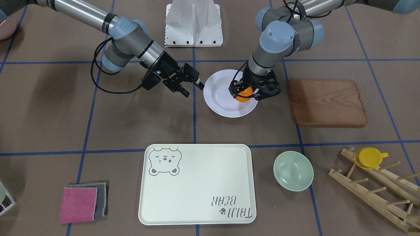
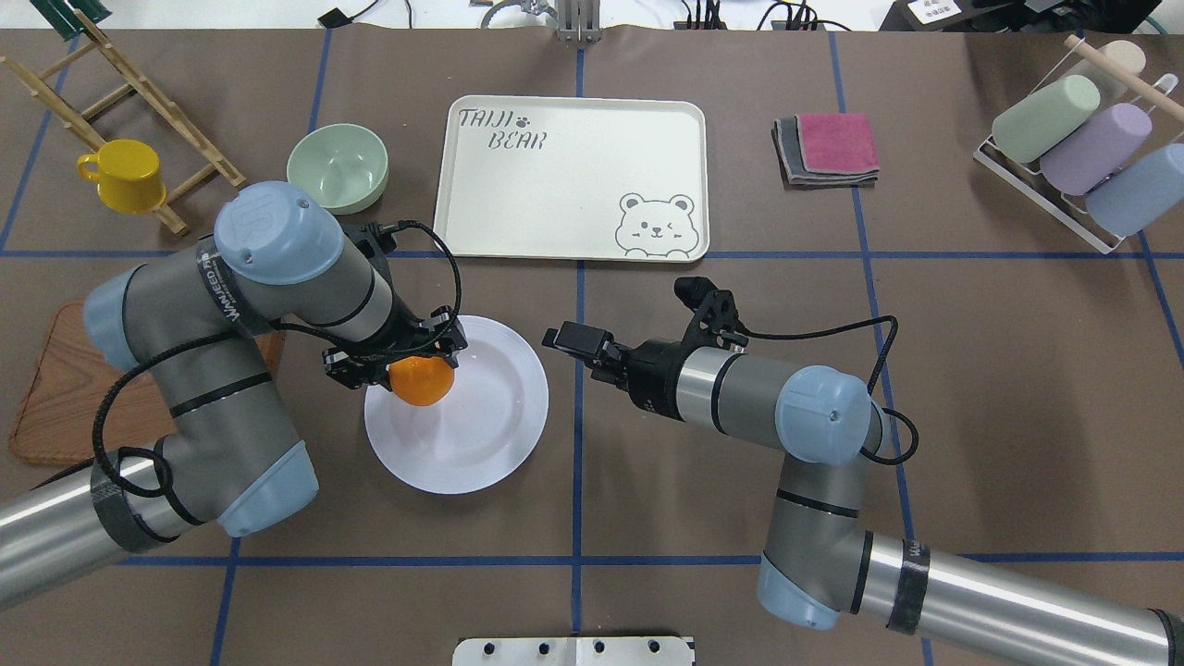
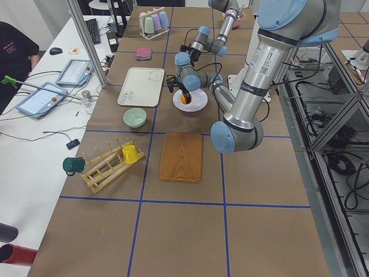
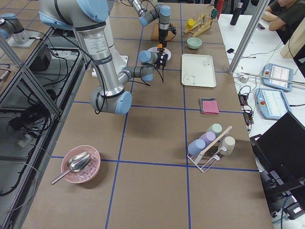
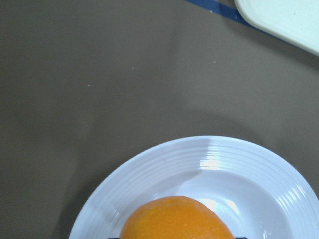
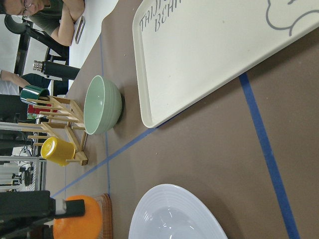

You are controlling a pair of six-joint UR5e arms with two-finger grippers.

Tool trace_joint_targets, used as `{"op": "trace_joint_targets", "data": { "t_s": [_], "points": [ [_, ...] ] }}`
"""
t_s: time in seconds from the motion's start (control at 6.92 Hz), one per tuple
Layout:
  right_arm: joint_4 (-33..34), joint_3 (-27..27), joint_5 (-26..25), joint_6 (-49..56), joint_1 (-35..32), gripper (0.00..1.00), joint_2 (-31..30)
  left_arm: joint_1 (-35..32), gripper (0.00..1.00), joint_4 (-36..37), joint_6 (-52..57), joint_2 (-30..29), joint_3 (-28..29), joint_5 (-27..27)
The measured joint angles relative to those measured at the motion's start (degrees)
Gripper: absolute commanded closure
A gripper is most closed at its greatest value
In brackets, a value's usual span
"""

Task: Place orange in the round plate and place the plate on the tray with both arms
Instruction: 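Carry the orange onto the white plate and release it with the left gripper, then grip the plate rim with the right gripper while the left gripper lifts away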

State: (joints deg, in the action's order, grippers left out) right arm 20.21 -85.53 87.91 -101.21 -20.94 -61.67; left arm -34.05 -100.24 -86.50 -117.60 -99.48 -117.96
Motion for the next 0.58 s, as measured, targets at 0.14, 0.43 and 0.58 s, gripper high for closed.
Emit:
{"op": "trace_joint_targets", "data": {
  "t_s": [0.14,0.43,0.58],
  "points": [
    [0.00,0.31,-0.06,-0.17,1.09,0.00,0.03,0.20,0.02,-1.21,0.03,0.05,0.46,0.51],
    [0.04,2.02,-0.22,-0.30,3.12,0.00,0.22,-0.05,0.02,-1.90,0.25,-0.03,0.07,1.50],
    [0.06,2.83,-0.76,-0.30,3.95,0.00,0.43,-0.70,0.02,-1.95,0.36,-0.02,-0.36,1.35]
  ]
}}
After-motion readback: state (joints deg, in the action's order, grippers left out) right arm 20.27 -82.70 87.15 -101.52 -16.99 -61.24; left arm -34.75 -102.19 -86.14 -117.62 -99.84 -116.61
